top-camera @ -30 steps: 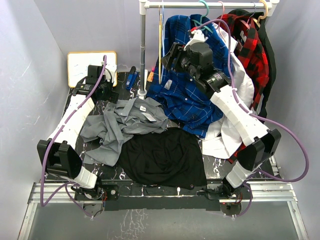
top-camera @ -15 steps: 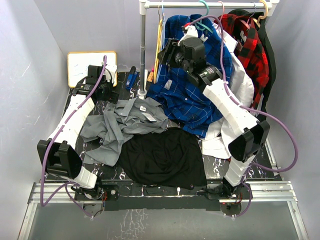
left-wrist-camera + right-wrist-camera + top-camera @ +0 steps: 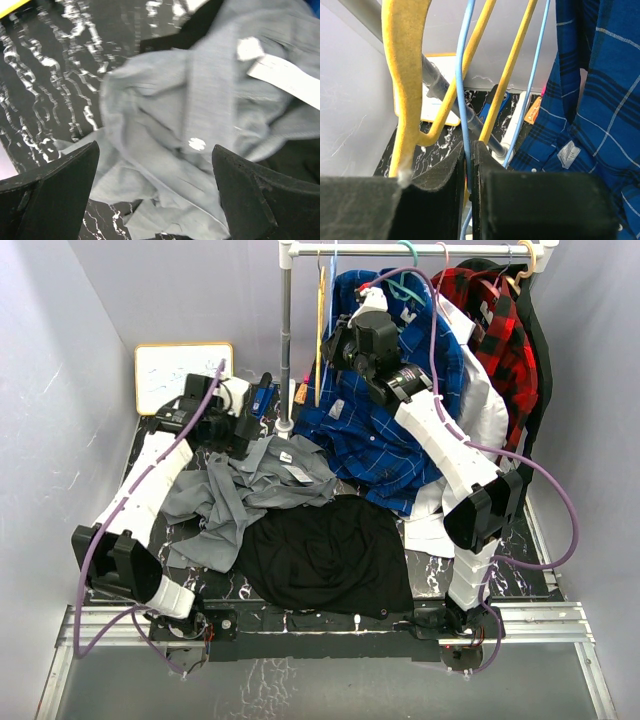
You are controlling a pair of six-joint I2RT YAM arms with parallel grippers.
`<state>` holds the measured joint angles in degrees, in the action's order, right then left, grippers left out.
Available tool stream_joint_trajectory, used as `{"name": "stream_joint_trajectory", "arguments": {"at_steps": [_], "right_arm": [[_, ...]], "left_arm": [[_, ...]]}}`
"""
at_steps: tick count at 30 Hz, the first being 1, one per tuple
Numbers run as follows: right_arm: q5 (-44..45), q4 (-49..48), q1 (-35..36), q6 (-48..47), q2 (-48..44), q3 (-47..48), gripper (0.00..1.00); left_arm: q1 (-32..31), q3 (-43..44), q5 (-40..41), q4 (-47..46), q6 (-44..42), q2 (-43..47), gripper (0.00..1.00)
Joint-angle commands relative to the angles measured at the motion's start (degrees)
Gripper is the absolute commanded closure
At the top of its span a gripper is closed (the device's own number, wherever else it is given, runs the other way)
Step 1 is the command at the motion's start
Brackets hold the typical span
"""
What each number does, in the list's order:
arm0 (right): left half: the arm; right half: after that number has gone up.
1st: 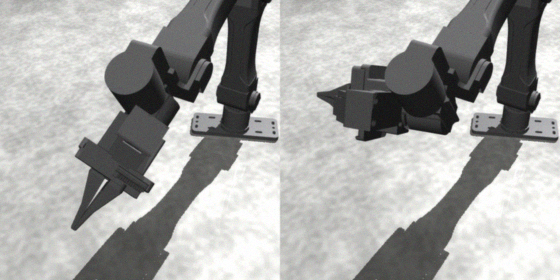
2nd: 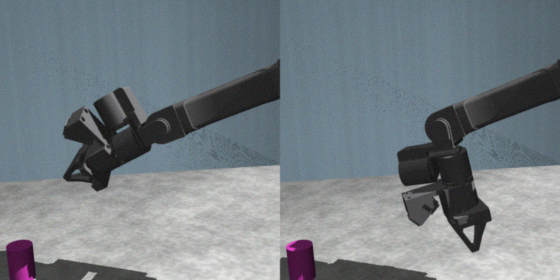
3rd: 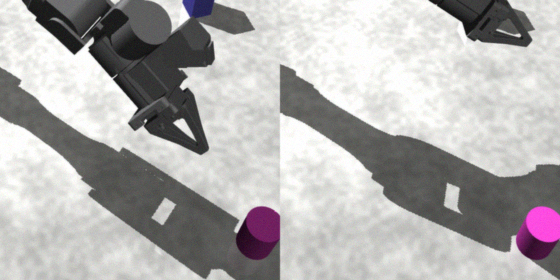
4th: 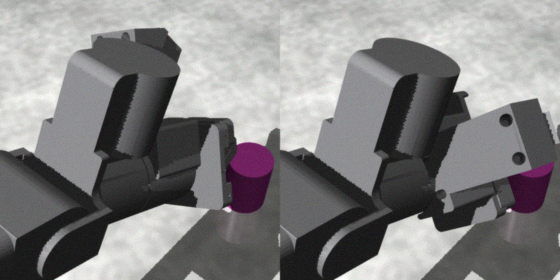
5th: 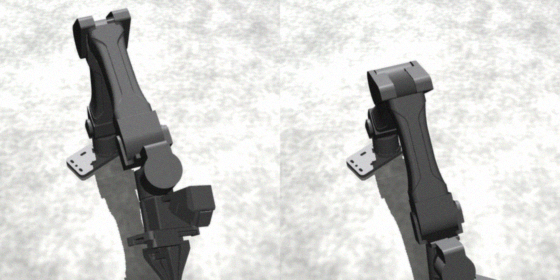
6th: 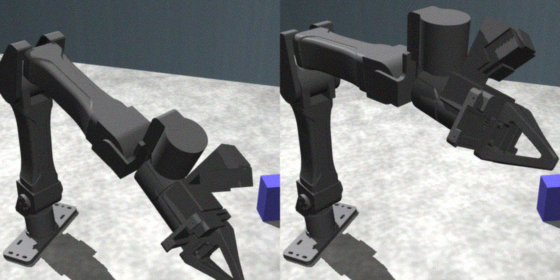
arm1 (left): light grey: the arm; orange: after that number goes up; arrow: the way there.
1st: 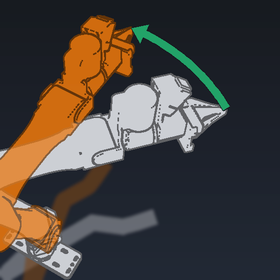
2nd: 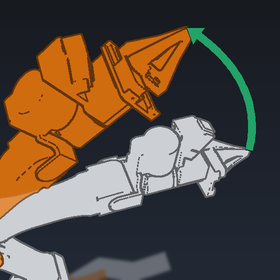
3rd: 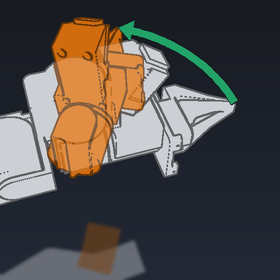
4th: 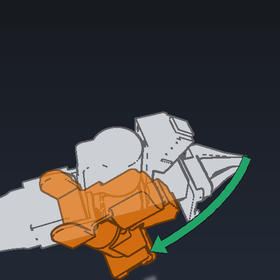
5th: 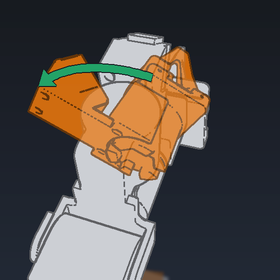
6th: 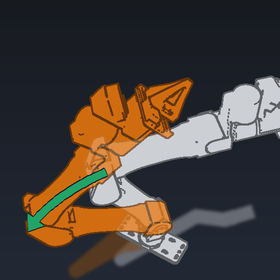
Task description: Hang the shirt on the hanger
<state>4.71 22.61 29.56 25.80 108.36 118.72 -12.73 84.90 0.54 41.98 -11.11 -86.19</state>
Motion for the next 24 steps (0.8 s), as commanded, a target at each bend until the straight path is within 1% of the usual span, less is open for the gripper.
{"name": "stream_joint_trajectory", "arguments": {"at_steps": [1,2,6,9,14,17,19,21,24], "right_arm": [[3.14,-2.0,-0.3,-2.18,-3.97,2.08,0.95],[3.15,-1.97,-0.37,-2.38,-4.14,2.05,0.95],[3.09,-1.78,-0.47,-2.51,-4.34,1.96,1.0],[3.28,-1.76,-0.56,-2.41,-4.7,1.41,1.0],[3.1,-1.74,-0.8,-2.5,-5.17,0.69,1.0],[2.87,-1.67,-0.95,-2.62,-5.26,0.44,1.0],[2.7,-1.5,-1.07,-2.68,-5.26,0.46,1.0],[2.36,-1.27,-1.21,-2.81,-5.4,0.87,1.0],[1.97,-0.3,-1.34,-3.07,-5.92,1.91,1.0]], "left_arm": [[-11.0,-1.79,-0.23,6.58,0.47,7.28,0.04],[-12.44,-3.09,0.45,6.37,0.67,7.5,0.02],[-13.07,-5.86,2.85,4.27,1.41,7.02,0.02],[-14.11,-7.2,3.6,2.85,2.35,6.23,0.02],[-15.1,-10.03,13.34,-3.96,1.83,4.67,0.02],[-15.85,-10.7,14.81,-6.85,0.78,4.69,0.03],[-16.27,-10.55,14.1,-7.43,0.39,4.05,0.08],[-16.64,-10.73,12.67,-7.89,-0.01,3.51,0.17],[-17.42,-12.25,10.78,-9.24,-0.28,2.75,0.39]]}}
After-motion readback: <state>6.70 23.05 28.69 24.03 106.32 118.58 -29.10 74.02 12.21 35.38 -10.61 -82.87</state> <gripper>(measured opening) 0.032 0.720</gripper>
